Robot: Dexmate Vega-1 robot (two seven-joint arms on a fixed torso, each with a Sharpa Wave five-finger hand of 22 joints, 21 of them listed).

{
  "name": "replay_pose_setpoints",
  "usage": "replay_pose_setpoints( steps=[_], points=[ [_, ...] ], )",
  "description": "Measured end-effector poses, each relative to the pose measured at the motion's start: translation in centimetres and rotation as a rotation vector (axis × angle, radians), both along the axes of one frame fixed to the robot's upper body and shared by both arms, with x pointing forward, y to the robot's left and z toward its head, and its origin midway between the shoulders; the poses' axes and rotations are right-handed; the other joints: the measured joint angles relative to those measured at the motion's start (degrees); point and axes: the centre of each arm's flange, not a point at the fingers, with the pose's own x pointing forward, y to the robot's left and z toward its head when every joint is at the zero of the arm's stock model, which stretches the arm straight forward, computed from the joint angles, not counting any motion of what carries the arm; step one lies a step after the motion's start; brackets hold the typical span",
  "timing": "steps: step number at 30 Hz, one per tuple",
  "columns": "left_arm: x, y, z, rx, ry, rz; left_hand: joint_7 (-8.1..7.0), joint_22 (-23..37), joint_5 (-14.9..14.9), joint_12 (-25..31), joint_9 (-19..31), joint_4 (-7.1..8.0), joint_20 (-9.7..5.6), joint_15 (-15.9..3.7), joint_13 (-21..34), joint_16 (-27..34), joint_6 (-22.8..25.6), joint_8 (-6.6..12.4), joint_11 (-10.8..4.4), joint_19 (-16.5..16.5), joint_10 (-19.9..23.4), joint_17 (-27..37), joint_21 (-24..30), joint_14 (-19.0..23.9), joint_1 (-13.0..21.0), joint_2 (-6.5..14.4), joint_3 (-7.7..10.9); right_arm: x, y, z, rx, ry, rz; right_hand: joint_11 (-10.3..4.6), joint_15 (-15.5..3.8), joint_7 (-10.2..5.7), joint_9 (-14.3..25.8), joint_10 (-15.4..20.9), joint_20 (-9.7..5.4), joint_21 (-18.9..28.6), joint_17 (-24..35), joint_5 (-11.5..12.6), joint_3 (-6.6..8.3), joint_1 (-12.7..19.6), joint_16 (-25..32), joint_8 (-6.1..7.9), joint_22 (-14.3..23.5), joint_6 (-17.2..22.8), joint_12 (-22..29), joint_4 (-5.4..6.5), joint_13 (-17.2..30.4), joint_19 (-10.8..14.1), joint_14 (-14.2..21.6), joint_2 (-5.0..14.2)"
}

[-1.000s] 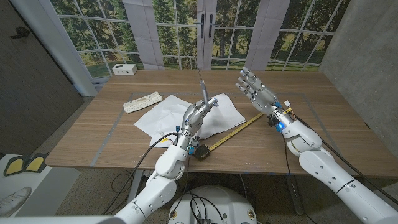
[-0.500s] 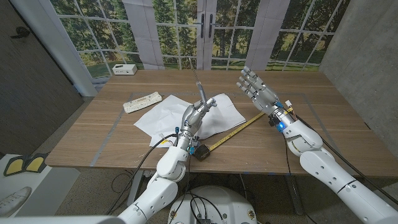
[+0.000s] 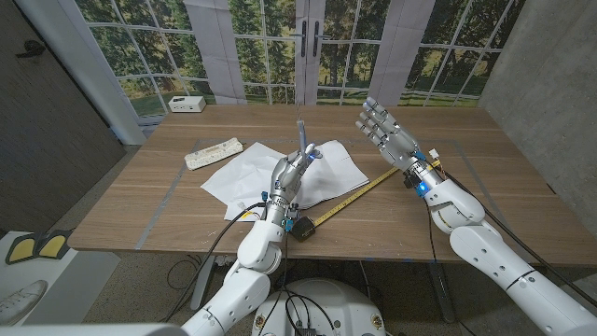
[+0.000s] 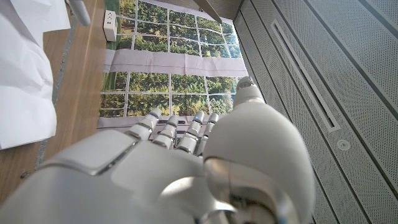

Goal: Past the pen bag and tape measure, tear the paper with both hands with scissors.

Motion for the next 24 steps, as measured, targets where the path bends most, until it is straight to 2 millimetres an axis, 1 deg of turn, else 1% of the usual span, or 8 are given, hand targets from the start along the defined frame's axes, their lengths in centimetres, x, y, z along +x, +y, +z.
replay_pose_setpoints(
  steps=[3,6,9,11,13,16,21,24],
  points=[
    [0.02,0.06,-0.01,-0.007,0.003,0.008,0.19,0.00,0.97,-0.05,-1.00,0.85,-0.30,0.03,-0.83,-0.94,0.21,-0.65,-0.53,0.30,0.53,-0.75,0.00,0.59,-2.15,-2.15,-1.81,-0.06,0.03,0.07,0.000,-0.002,0.000,0.00,0.00,0.00,0.00,0.00,0.00,0.00,-0.16,0.00,0.00,0.00,0.00,0.00,0.00,0.00,0.00,0.00,-0.21,0.00,0.00,0.00],
    [0.15,0.17,-0.12,-0.009,0.008,0.017,0.33,0.00,1.49,-0.28,-1.70,1.41,-0.30,-0.06,-1.32,-1.56,0.35,-1.05,-0.53,0.31,1.15,-1.36,-0.24,0.85,-3.47,-2.86,-2.82,-0.08,0.03,0.08,0.000,-0.003,0.000,0.00,0.00,0.00,0.00,0.00,0.00,0.00,-0.28,0.00,0.00,0.00,0.00,0.00,0.00,0.00,0.00,0.00,-0.21,0.00,0.00,0.00],
    [0.29,0.22,-0.27,-0.013,0.014,0.024,0.66,-0.25,2.10,-0.31,-2.41,1.96,-0.61,-0.04,-1.80,-1.75,0.43,-1.59,-0.65,0.61,1.71,-1.80,-0.24,1.65,-4.80,-4.19,-4.16,-0.10,0.04,0.12,-0.001,-0.005,0.000,0.00,0.00,0.20,0.00,0.00,0.00,0.00,-0.28,0.00,0.00,-0.02,0.00,0.00,0.00,0.20,0.00,0.00,-0.21,0.00,0.00,0.02],
    [0.41,0.31,-0.39,-0.015,0.018,0.029,1.10,-0.27,2.62,-0.72,-2.81,2.37,-0.59,-0.34,-2.17,-2.09,0.60,-1.83,-0.75,0.63,1.96,-2.04,-0.24,1.95,-5.87,-4.65,-4.91,-0.11,0.05,0.17,-0.001,-0.006,0.000,0.00,0.00,0.20,0.00,0.00,0.00,0.00,-0.27,0.00,0.00,-0.23,0.00,0.00,0.00,0.19,0.00,0.00,-0.21,0.00,0.00,0.23],
    [0.51,0.34,-0.46,-0.018,0.022,0.033,1.57,-0.27,2.92,-0.73,-3.10,2.60,-0.39,-0.14,-2.51,-2.43,0.89,-1.93,-0.52,0.83,2.21,-2.21,-0.24,2.17,-6.41,-5.20,-5.57,-0.12,0.06,0.21,-0.001,-0.007,0.000,0.00,0.00,0.20,0.00,0.00,0.00,0.00,-0.27,0.00,0.00,-0.23,0.00,0.00,0.00,0.19,0.00,0.00,-0.21,0.00,0.00,0.23],
    [0.67,0.45,-0.54,-0.025,0.028,0.041,1.83,-0.27,3.51,-0.93,-3.76,3.19,-0.28,-0.34,-3.01,-2.73,1.13,-2.72,-0.46,0.94,2.29,-2.69,-0.24,2.57,-7.54,-6.33,-6.67,-0.18,0.11,0.31,-0.001,-0.010,0.001,-0.30,0.00,0.20,0.00,0.30,0.00,0.00,-0.27,0.00,0.00,-0.23,0.22,0.00,0.00,0.19,0.00,0.00,-0.21,0.00,0.00,0.23],
    [0.88,0.58,-0.63,-0.036,0.036,0.052,1.90,-0.26,4.33,-1.40,-4.57,3.87,-0.08,-0.04,-3.85,-3.42,1.21,-3.74,-0.24,1.14,2.69,-3.39,-0.65,2.88,-8.93,-6.65,-7.95,-0.24,0.15,0.46,-0.001,-0.014,0.001,-0.30,0.00,0.20,0.00,0.30,0.00,0.00,-0.27,0.00,0.00,-0.23,0.22,0.00,0.00,0.19,0.41,0.00,-0.26,0.00,0.00,0.23],
    [1.01,0.70,-0.63,-0.035,0.036,0.057,1.61,-0.26,4.88,-2.27,-5.19,4.19,0.22,-0.36,-4.66,-4.40,0.47,-4.73,-0.37,0.84,2.57,-3.78,-0.89,2.53,-9.57,-6.53,-8.76,-0.27,0.17,0.55,-0.002,-0.016,0.001,-0.30,0.00,0.20,0.00,0.30,0.00,0.00,-0.27,0.00,0.00,-0.23,0.22,0.00,0.00,0.19,0.41,0.00,-0.47,0.00,0.00,0.23]
  ],
)
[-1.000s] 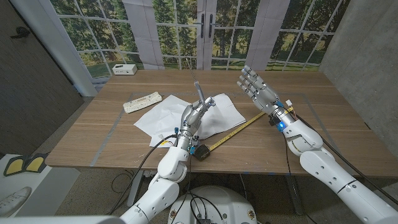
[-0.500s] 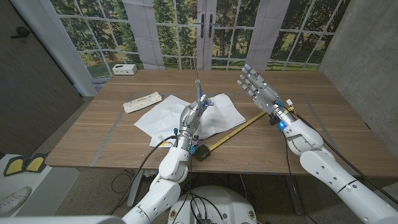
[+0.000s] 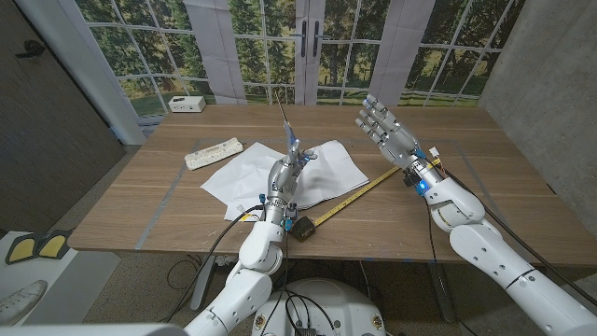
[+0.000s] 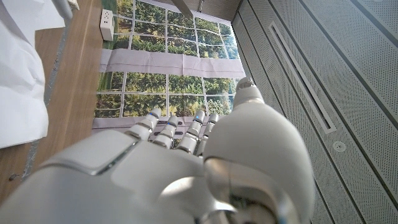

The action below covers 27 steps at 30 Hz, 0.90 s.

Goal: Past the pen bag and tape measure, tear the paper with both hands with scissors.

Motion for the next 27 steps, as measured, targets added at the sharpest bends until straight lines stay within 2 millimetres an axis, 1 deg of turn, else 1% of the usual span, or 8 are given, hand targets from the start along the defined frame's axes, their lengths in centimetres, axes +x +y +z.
replay_pose_setpoints(
  steps=[4,12,15,17,19,24,25,27],
  points=[
    [0.1,0.1,0.0,0.004,-0.001,0.005,-0.17,0.00,0.38,-0.86,-0.78,0.45,0.33,0.12,-1.17,-0.36,-0.50,-1.25,-0.29,-0.33,-0.29,-0.28,-0.25,-0.30,-0.58,0.16,-0.46,0.0,0.0,0.1,0.000,-0.002,0.000,0.02,0.00,0.00,0.00,0.01,0.00,0.00,0.00,0.00,0.25,0.00,0.00,0.00,0.00,0.00,0.00,-0.25,0.00,0.00,0.00,0.00],
    [0.4,0.5,0.1,0.014,0.002,0.020,-0.17,0.00,1.24,-1.28,-1.74,1.00,0.54,0.12,-1.72,-0.47,-0.50,-2.57,-0.30,-0.54,-0.30,-0.55,-0.44,-0.30,-0.87,0.47,-1.34,0.0,0.1,0.4,-0.002,-0.006,0.003,0.32,0.00,0.00,0.00,0.31,0.00,0.00,-0.26,0.00,0.24,0.00,0.00,0.00,0.00,0.00,0.00,-0.25,0.01,0.00,0.00,0.00],
    [0.6,0.7,0.1,0.021,0.006,0.030,-0.45,0.01,1.24,-1.34,-1.90,1.09,0.59,0.12,-1.60,-0.92,-0.77,-3.21,-0.81,-0.50,-0.82,-0.59,-0.44,-0.30,-1.64,-0.30,-2.36,0.0,0.2,0.5,-0.003,-0.007,0.005,0.32,0.00,0.00,-0.05,0.31,0.00,0.00,-0.26,0.00,0.24,0.00,0.00,0.00,0.00,0.00,0.00,-0.25,0.01,0.00,0.00,0.00],
    [0.6,0.8,0.2,0.023,0.003,0.032,-0.65,0.01,1.52,-1.59,-1.91,1.23,1.35,0.12,-1.52,-1.36,-0.98,-3.68,-1.13,-0.54,-1.14,-0.82,-0.44,-0.30,-2.14,-0.79,-3.25,0.1,0.2,0.5,-0.004,-0.007,0.005,0.31,0.00,0.00,-0.29,0.31,0.00,0.00,-0.26,0.00,0.24,0.00,0.00,0.00,0.00,0.00,0.00,-0.25,-0.21,0.00,0.00,0.00],
    [0.6,0.9,0.3,0.025,0.002,0.034,-1.02,0.01,1.75,-1.79,-1.90,1.42,1.50,0.15,-1.50,-1.67,-1.35,-4.08,-1.43,-0.45,-1.43,-0.93,-0.84,-0.73,-2.84,-1.46,-4.39,0.1,0.2,0.6,-0.005,-0.008,0.005,0.31,0.00,0.00,-0.31,0.31,0.00,0.00,-0.26,0.00,0.24,0.00,0.00,0.00,0.00,0.00,0.00,-0.25,-0.27,0.00,0.00,0.00],
    [1.0,1.1,0.3,0.070,0.006,0.068,-1.83,0.01,2.70,-2.37,-1.67,2.09,2.90,0.44,-1.52,-2.74,-2.18,-5.25,-1.54,-0.85,-2.44,-1.35,-1.27,-2.26,-5.84,-2.05,-7.98,0.1,0.2,0.7,-0.007,-0.009,0.006,0.31,0.00,0.00,-0.31,0.31,0.00,0.00,-0.26,0.00,0.24,0.00,0.00,0.00,0.00,0.00,0.00,-0.24,-0.26,0.00,0.00,0.00],
    [1.0,1.2,0.2,0.073,0.006,0.069,-1.29,0.01,2.70,-2.56,-1.55,2.29,3.10,0.45,-1.57,-2.75,-2.87,-5.26,-1.29,-1.06,-3.03,-1.35,-1.28,-2.26,-6.47,-2.06,-8.65,0.1,0.2,0.7,-0.007,-0.009,0.006,0.31,0.00,0.00,-0.30,0.30,0.00,0.00,-0.26,0.00,0.24,0.00,0.00,0.00,0.00,-0.01,0.00,-0.24,-0.26,0.00,0.00,0.00],
    [1.0,1.3,0.3,0.088,0.006,0.074,-1.07,-0.13,3.06,-2.67,-1.47,2.45,3.30,0.33,-1.80,-2.94,-3.09,-5.66,-1.07,-1.26,-3.41,-1.34,-1.28,-2.76,-7.05,-2.16,-9.56,0.0,0.2,0.8,-0.008,-0.012,0.006,0.31,0.00,0.00,-0.30,0.31,0.00,0.00,-0.26,0.00,0.24,0.00,0.00,0.00,0.00,-0.01,0.00,-0.24,-0.26,0.00,0.00,0.00]
  ],
)
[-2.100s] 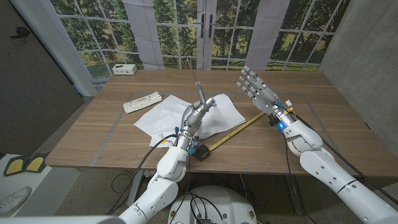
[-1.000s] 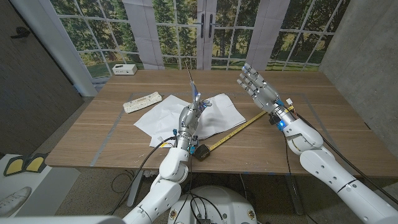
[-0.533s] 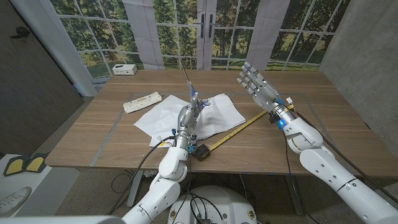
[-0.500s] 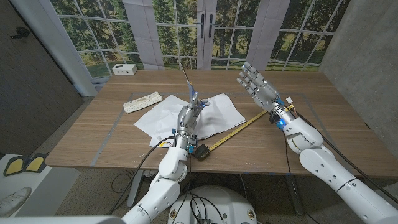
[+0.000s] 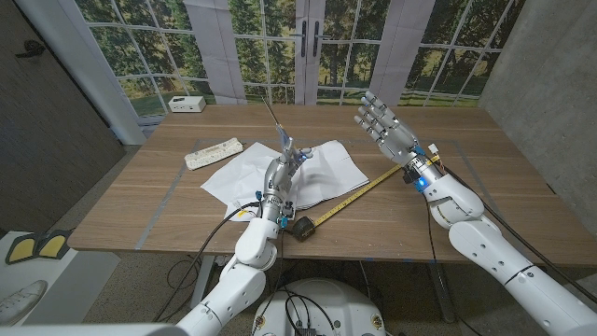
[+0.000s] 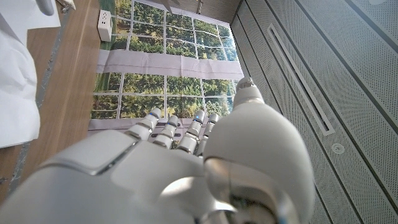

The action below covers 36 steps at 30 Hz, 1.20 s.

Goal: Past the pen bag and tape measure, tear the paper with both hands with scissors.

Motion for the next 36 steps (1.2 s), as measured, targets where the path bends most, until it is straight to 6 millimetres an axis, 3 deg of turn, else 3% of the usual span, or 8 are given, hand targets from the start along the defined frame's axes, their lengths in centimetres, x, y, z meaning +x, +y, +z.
replay_pose_setpoints(
  steps=[10,11,16,33,36],
  points=[
    [0.0,0.3,0.5,0.058,-0.008,-0.015,2.36,-0.11,1.64,-0.74,0.27,1.56,2.05,0.09,-0.24,-0.68,-2.98,-1.82,2.75,0.00,-2.80,-0.53,-0.43,-0.88,-4.59,0.42,-5.04,-0.1,-0.2,0.4,-0.001,-0.009,-0.002,0.00,0.00,0.00,0.00,0.00,0.00,0.00,0.00,0.00,0.00,0.00,0.00,0.00,0.00,0.00,0.00,0.00,0.01,0.00,0.00,0.00],
    [0.0,0.3,0.5,0.061,-0.009,-0.018,3.16,-0.14,1.81,-1.05,0.28,1.74,2.05,0.09,-0.40,-0.92,-3.78,-1.92,3.17,0.00,-3.22,-0.53,-0.43,-1.20,-5.21,0.55,-5.70,-0.1,-0.2,0.4,-0.002,-0.009,-0.002,0.00,0.00,0.00,0.00,-0.01,0.00,0.00,0.01,0.00,0.02,0.00,0.00,0.00,0.00,0.00,0.00,-0.02,0.01,0.00,0.00,0.00],
    [0.0,0.5,0.7,0.085,-0.007,-0.035,3.76,-0.14,2.35,-1.33,0.54,2.51,2.05,0.11,-0.68,-1.07,-4.37,-2.42,3.68,0.00,-3.73,-0.59,-0.43,-1.32,-6.62,0.75,-7.56,-0.2,-0.2,0.5,-0.002,-0.012,-0.003,0.00,0.00,0.00,0.01,-0.01,0.00,0.00,0.01,0.00,0.17,0.00,0.00,0.00,0.00,0.00,0.00,-0.17,-0.27,0.00,0.00,0.00],
    [-1.0,0.9,1.9,0.136,-0.043,-0.071,4.52,-0.13,3.50,-0.81,0.84,3.09,2.45,-0.01,-1.26,-1.30,-4.07,-2.43,4.90,0.84,-2.83,-2.12,-0.43,0.43,-8.29,1.13,-9.09,-0.6,-0.6,0.4,0.003,-0.018,-0.022,0.00,0.00,0.00,0.01,-0.01,0.00,0.00,-0.28,0.00,0.31,0.46,0.01,0.00,0.00,0.00,0.00,-0.31,-0.53,0.00,0.00,0.45],
    [-1.0,0.9,1.9,0.140,-0.045,-0.072,4.74,-0.13,3.51,-0.81,1.07,3.30,2.44,0.00,-1.49,-1.30,-3.85,-2.42,5.11,0.84,-2.61,-2.12,-0.43,1.04,-8.29,1.13,-9.30,-0.6,-0.7,0.3,0.003,-0.016,-0.024,0.00,0.00,0.07,0.02,-0.01,0.00,0.00,-0.37,0.00,0.31,0.46,0.22,-1.00,0.00,-1.87,0.00,-0.31,-0.75,0.00,0.00,0.45]
  ],
)
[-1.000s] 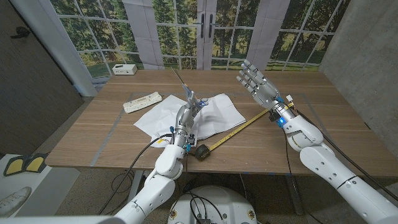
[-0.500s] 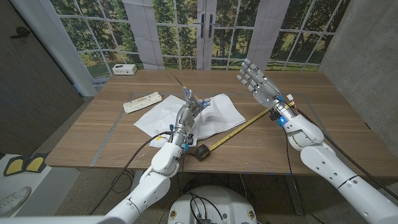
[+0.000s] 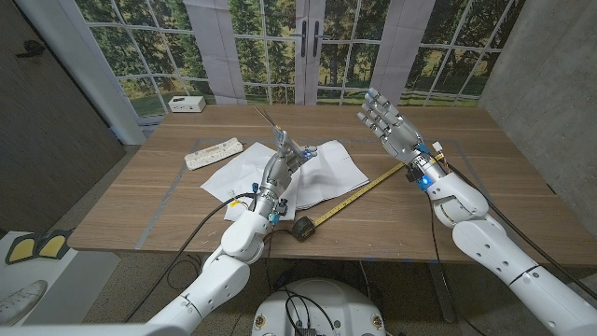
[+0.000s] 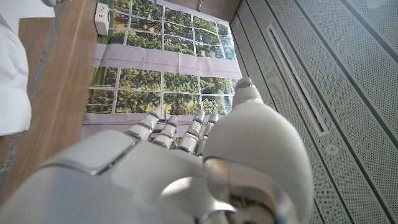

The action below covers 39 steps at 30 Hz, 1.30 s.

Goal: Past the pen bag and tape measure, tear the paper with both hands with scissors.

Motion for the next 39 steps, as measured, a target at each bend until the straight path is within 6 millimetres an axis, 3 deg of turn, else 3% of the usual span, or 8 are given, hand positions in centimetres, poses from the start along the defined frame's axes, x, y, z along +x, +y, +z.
replay_pose_setpoints(
  steps=[3,5,14,17,23,39],
  points=[
    [-0.6,0.1,0.4,0.009,-0.016,-0.004,0.09,0.00,0.12,0.22,0.00,0.00,0.00,-0.01,-0.05,0.23,0.08,0.00,0.09,0.00,0.09,0.00,0.00,0.01,0.02,0.02,0.00,-0.1,-0.1,0.0,0.003,-0.002,-0.003,-0.15,-0.21,0.56,-0.23,0.15,0.00,0.00,-0.17,0.00,0.24,0.00,0.22,-1.37,0.00,-5.20,0.00,-0.24,-0.31,0.00,-0.22,0.00],
    [-0.9,0.2,0.5,0.012,-0.021,-0.005,0.08,0.00,0.30,0.43,0.00,0.00,0.00,-0.01,-0.02,0.26,0.08,0.14,0.09,0.00,0.09,0.00,0.00,0.01,0.03,0.03,0.00,-0.1,-0.3,-0.1,0.005,-0.003,-0.006,-0.23,0.00,0.67,-0.28,0.23,0.00,0.00,-0.42,0.00,0.24,0.00,0.22,-1.41,0.00,-6.52,0.00,-0.24,-0.56,0.00,-0.43,0.00],
    [-2.0,0.7,0.4,0.018,-0.037,0.000,0.08,0.01,0.51,0.44,0.26,0.00,0.00,-0.01,0.57,0.26,0.08,0.14,0.09,-0.01,0.09,0.01,-0.42,0.01,0.59,0.59,0.00,-0.3,-1.1,-0.3,-0.018,-0.021,-0.064,-0.42,0.01,0.96,-0.28,0.43,0.00,0.00,-0.44,0.00,0.24,-0.27,0.22,-1.16,0.00,-6.96,0.00,-0.24,-0.57,0.00,-0.43,0.21],
    [-2.1,0.8,0.4,0.016,-0.039,0.003,0.08,0.01,0.78,0.44,0.41,0.00,0.00,-0.01,0.58,0.25,0.08,0.14,0.09,-0.01,0.09,0.01,-0.45,0.01,0.63,0.62,0.00,-0.4,-1.4,-0.3,-0.026,-0.024,-0.077,-0.19,0.00,1.42,-0.28,0.67,0.00,0.00,-0.44,0.00,0.24,-0.63,0.22,-0.71,0.00,-6.43,0.00,-0.24,-0.57,0.00,-0.43,-0.16],
    [-3.0,1.3,-0.2,0.015,-0.036,0.007,0.08,0.01,0.78,0.43,0.52,0.00,-0.01,-0.01,0.54,0.25,0.08,0.15,0.09,-0.01,0.09,0.01,-0.45,0.01,0.63,0.63,0.01,-0.5,-1.7,-0.4,-0.049,-0.039,-0.122,-0.34,0.00,0.64,-0.54,2.40,0.20,0.00,-0.70,0.00,0.24,-0.63,0.62,1.44,0.00,-1.05,0.67,-0.24,-0.84,0.20,-0.43,-0.16],
    [-5.2,2.3,-1.3,0.015,-0.043,0.023,0.08,0.15,1.16,0.87,0.80,0.00,0.11,-0.01,0.11,0.24,0.08,0.18,0.07,-0.16,0.07,-0.26,-0.45,0.01,1.08,1.08,0.01,-0.6,-2.4,-0.4,-0.172,-0.082,-0.260,-0.11,0.00,0.44,-0.54,2.79,-0.01,0.45,-0.96,0.00,0.24,-0.92,1.06,1.44,0.00,0.35,0.67,-0.24,-0.84,1.46,0.02,0.14]
  ],
)
